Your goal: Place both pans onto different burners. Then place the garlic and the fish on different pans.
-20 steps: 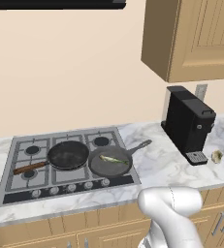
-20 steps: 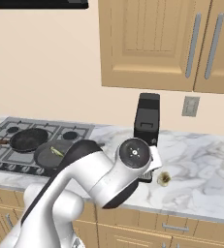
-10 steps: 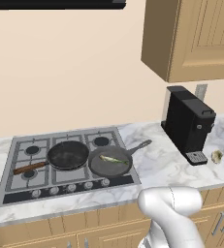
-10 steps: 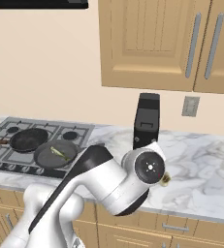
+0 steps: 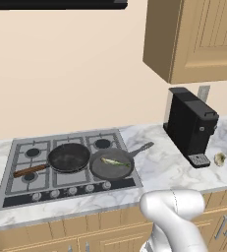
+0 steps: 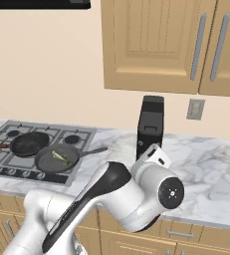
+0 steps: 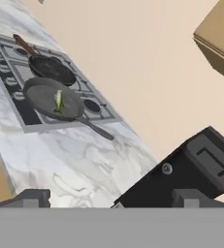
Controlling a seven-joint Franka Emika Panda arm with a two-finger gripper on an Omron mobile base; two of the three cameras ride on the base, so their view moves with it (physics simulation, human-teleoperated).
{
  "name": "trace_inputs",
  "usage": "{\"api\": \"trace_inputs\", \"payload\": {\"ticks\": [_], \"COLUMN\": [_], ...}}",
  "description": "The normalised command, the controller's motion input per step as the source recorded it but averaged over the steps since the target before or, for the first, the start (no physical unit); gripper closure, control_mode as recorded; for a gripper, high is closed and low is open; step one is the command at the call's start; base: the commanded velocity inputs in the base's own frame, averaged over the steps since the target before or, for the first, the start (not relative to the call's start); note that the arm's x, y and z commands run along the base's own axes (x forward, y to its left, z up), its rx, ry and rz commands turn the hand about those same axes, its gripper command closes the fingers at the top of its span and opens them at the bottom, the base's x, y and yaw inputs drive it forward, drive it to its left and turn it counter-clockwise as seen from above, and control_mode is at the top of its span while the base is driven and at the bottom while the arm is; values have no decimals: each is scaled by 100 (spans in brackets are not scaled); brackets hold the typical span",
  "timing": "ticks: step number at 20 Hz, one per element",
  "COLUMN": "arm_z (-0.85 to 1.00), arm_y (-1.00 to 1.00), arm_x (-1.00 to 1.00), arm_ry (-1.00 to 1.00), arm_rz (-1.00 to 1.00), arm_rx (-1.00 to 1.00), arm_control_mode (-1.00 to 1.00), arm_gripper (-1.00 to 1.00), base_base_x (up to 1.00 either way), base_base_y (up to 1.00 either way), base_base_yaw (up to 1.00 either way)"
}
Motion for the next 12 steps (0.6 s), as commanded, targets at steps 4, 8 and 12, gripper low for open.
{"api": "trace_inputs", "payload": {"ticks": [4,8,12], "arm_z": [-4,-2,-2], "arm_y": [-2,-8,-3], "arm_x": [0,0,6], "arm_ry": [0,2,3], "arm_rz": [7,1,0], "arm_rx": [-1,0,0], "arm_control_mode": [-100,-100,-100], "arm_gripper": [-100,-100,-100], "base_base_x": [0,0,0], "base_base_y": [0,0,0], "base_base_yaw": [0,0,0]}}
